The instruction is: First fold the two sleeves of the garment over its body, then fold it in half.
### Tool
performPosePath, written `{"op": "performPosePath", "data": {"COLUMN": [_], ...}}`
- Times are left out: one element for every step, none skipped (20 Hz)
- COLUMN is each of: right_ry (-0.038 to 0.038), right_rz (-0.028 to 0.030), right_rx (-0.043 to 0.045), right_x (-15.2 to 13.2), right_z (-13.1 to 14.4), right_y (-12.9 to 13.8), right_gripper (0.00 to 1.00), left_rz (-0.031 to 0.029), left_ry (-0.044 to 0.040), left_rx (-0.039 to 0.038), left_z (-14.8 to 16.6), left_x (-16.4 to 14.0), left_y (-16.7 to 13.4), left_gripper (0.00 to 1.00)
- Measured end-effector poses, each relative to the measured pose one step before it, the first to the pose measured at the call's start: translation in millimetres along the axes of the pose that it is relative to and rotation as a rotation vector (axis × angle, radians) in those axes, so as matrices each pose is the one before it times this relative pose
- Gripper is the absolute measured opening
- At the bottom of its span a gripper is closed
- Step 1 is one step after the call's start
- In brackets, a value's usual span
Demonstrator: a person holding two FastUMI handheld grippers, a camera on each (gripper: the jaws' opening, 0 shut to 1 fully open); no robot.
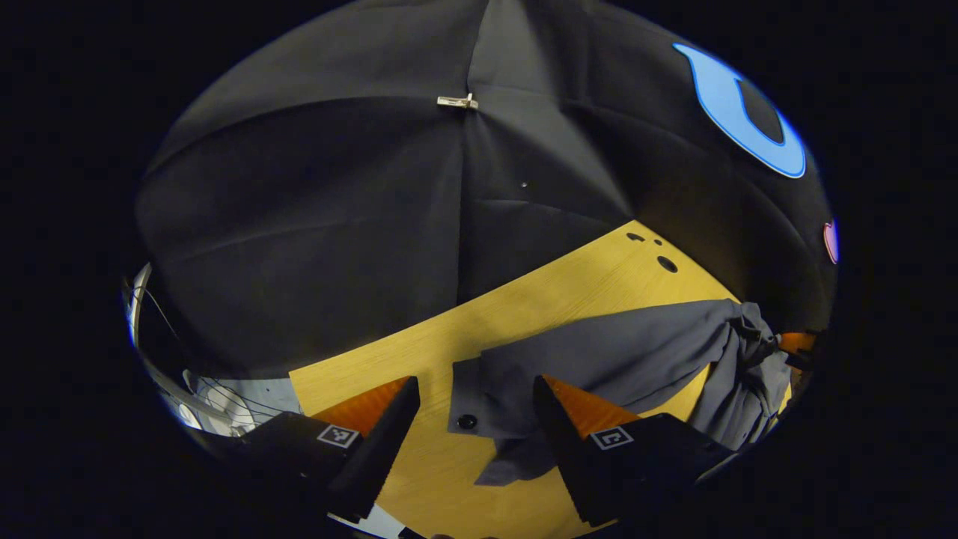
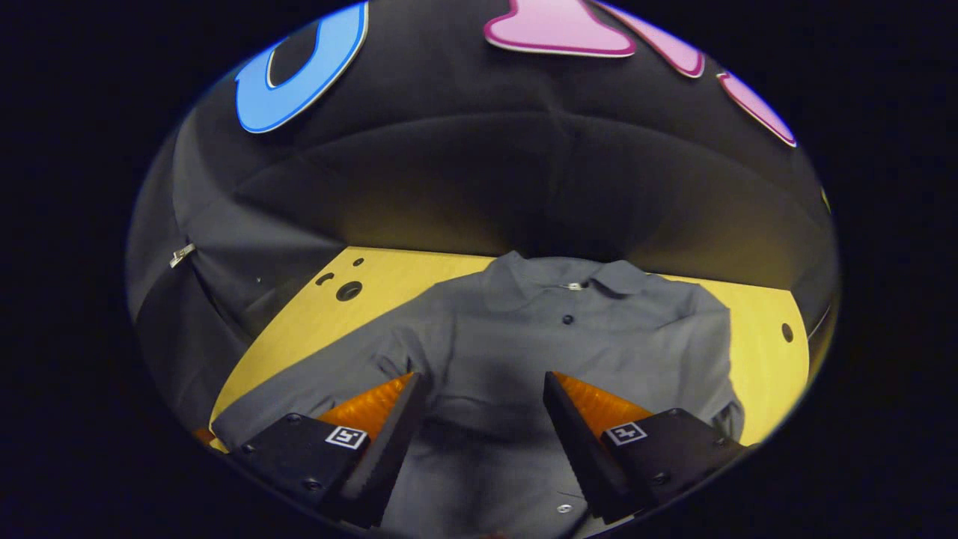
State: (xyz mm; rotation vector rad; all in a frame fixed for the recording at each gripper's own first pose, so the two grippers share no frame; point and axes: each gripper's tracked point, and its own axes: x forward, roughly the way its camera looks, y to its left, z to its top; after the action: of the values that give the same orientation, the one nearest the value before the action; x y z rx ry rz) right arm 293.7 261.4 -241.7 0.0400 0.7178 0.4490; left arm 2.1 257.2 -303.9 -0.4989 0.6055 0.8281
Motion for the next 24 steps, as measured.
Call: {"op": "performPosePath", "data": {"right_ry": [-0.00116, -0.00365, -0.00959, -0.01167, -0.00635, -0.00354, -0.00087, 0.00093, 0.00156, 0.00171, 0.00264, 0.00281, 0.00445, 0.00291, 0.00111, -0.00077, -0.00264, -0.00286, -0.00217, 0.00009, -0.00209, -0.00547, -0.00406, 0.00265], "right_rz": [-0.01103, -0.01326, -0.01468, -0.01400, -0.01509, -0.01413, -0.01496, -0.01541, -0.01637, -0.01781, -0.01740, -0.01630, -0.01589, -0.01370, -0.01077, -0.01202, -0.01447, -0.01419, -0.01239, -0.01369, -0.01647, -0.01235, -0.01340, -0.01214], "right_rx": [0.00177, 0.00491, 0.00847, 0.00935, 0.00792, 0.00578, 0.00465, 0.00134, -0.00410, -0.00573, -0.00153, 0.00561, 0.01227, 0.01578, 0.01604, 0.01610, 0.01499, 0.01404, 0.01024, 0.00625, 0.00647, 0.00792, 0.00687, 0.00683], "right_x": [-10.07, -12.16, -10.50, -12.34, -10.28, -10.97, -9.79, -9.68, -8.18, -7.33, -5.55, -7.13, -6.07, -6.09, -5.81, -4.03, -5.12, -5.03, -4.73, -5.09, -4.09, -5.20, -3.41, -3.92], "right_z": [-0.74, -0.71, 0.79, 0.42, 0.12, -3.01, -1.50, -2.96, -3.09, -4.20, -2.84, -3.12, -2.88, -3.39, -2.29, -2.64, -1.12, -1.54, -1.66, -2.42, -0.94, -0.09, -0.42, -4.17], "right_y": [-11.17, -13.56, -12.48, -12.46, -12.00, -10.34, -11.87, -12.90, -12.79, -11.91, -11.51, -12.21, -10.34, -8.92, -8.02, -8.24, -8.54, -8.60, -8.29, -7.32, -6.88, -6.83, -6.25, -5.63], "right_gripper": [0.99, 0.99, 0.99, 0.99, 0.99, 0.99, 0.99, 0.99, 0.98, 0.99, 0.99, 0.99, 0.99, 0.99, 0.99, 0.99, 0.99, 0.99, 0.99, 0.99, 0.99, 0.99, 0.99, 0.99], "left_rz": [0.00440, 0.00467, 0.00372, 0.00381, 0.00517, 0.00287, 0.00206, 0.00273, 0.00305, 0.01408, 0.01366, -0.00330, -0.01441, -0.00366, -0.01667, -0.01168, -0.01239, -0.01482, -0.01046, -0.00833, 0.00310, 0.00718, -0.00301, -0.02625], "left_ry": [0.00673, 0.00943, 0.00534, 0.00542, 0.00720, 0.00824, 0.01092, 0.01440, 0.01860, 0.01914, -0.00680, 0.00373, -0.00020, -0.00089, 0.00527, 0.00392, 0.00084, 0.00340, -0.00012, -0.00296, 0.00115, 0.00597, 0.00806, 0.00732], "left_rx": [0.00153, 0.00346, 0.00427, 0.00577, 0.00761, 0.00873, 0.00801, 0.00885, 0.01240, 0.01970, 0.03910, 0.03251, 0.02003, 0.01709, 0.01568, 0.01193, 0.01691, 0.02272, 0.02702, 0.02147, 0.01692, 0.01473, 0.00761, -0.00114], "left_z": [-1.64, -1.08, -1.66, -0.43, -2.22, -1.35, -3.13, -2.76, -4.51, -3.05, 0.77, -1.05, -0.22, 2.73, 0.86, 0.20, 0.90, 1.23, -0.29, 2.30, -1.42, 0.93, -0.19, 1.23], "left_x": [4.41, 4.09, 4.53, 1.68, 3.65, 4.65, 4.11, 3.28, 3.47, 3.31, 2.51, 1.46, -1.64, 1.56, -2.11, 2.17, 0.76, -0.12, 2.30, -0.63, -0.49, 0.17, -1.27, -0.42], "left_y": [0.54, -0.10, -1.80, -0.43, -1.14, -2.44, -3.01, -2.32, -2.49, -1.00, -1.75, -3.79, -5.52, -0.73, -4.81, -4.73, -5.27, -5.16, -4.21, -3.97, -0.81, 0.79, -2.72, -5.59], "left_gripper": [0.92, 0.96, 0.96, 0.96, 0.96, 0.96, 0.96, 0.92, 0.96, 0.95, 0.96, 0.91, 0.92, 0.87, 0.78, 0.78, 0.65, 0.51, 0.38, 0.27, 0.15, 0.09, 0.06, 0.06]}}
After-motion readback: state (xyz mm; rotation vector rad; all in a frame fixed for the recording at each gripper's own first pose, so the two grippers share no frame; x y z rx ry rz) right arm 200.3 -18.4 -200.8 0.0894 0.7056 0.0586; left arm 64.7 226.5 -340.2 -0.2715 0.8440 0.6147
